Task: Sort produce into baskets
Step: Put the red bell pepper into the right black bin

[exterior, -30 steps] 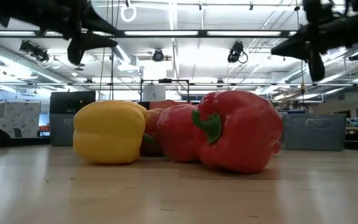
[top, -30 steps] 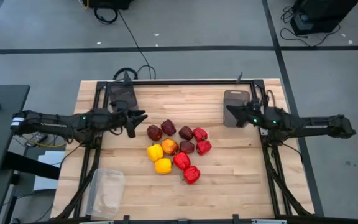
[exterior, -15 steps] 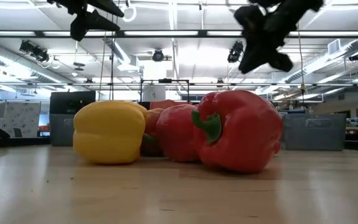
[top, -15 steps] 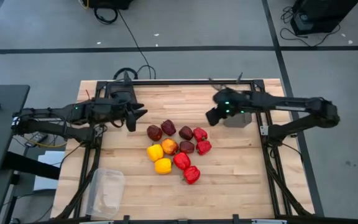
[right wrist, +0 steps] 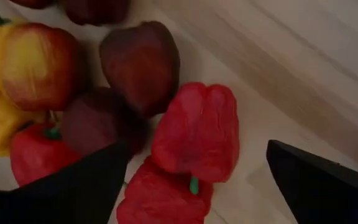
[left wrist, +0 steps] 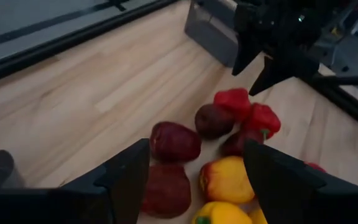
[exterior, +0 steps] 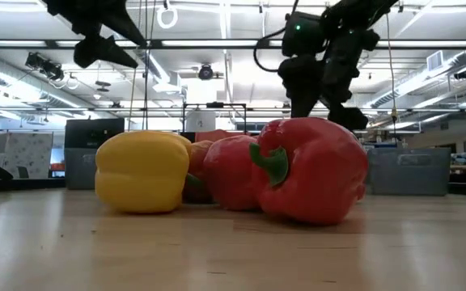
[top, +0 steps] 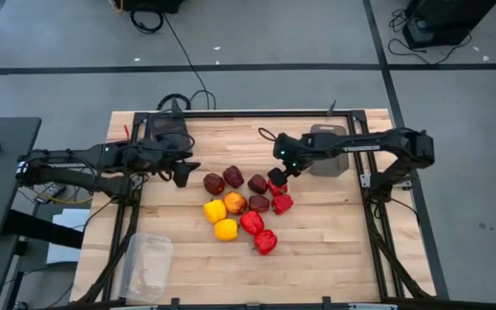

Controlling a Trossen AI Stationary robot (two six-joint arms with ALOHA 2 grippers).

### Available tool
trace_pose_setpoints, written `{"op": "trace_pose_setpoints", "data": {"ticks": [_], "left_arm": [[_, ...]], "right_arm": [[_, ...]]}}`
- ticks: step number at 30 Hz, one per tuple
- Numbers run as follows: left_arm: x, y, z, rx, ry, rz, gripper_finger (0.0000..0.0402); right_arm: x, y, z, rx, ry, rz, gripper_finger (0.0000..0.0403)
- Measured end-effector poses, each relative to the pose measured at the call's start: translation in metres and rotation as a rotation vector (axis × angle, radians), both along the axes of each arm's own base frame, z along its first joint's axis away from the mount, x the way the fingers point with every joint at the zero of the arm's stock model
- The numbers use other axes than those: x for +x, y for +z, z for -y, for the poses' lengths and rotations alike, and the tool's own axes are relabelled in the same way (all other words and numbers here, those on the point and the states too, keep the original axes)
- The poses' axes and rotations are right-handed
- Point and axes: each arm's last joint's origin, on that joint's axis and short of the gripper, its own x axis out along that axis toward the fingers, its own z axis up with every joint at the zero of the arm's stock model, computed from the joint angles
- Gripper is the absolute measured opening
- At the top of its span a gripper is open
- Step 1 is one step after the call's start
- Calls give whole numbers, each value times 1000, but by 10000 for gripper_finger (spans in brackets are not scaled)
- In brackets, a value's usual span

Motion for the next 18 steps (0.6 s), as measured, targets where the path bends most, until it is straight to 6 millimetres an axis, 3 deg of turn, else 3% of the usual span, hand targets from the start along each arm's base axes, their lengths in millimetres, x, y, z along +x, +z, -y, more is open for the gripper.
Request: {"op": "trace_pose_setpoints", "data": {"ticks": [12,15,18], "left_arm": [[-1,-2,1,63,-100,-61,263],[-2,-4,1,57,-93,-73,260],[-2,-4,1,58,-93,-76,257]], "right_arm": [[16,-39,-9,-5,8,-120,368],[16,-40,-8,0,-2,-117,335],[14,-36,-5,12,-21,-111,279]]}}
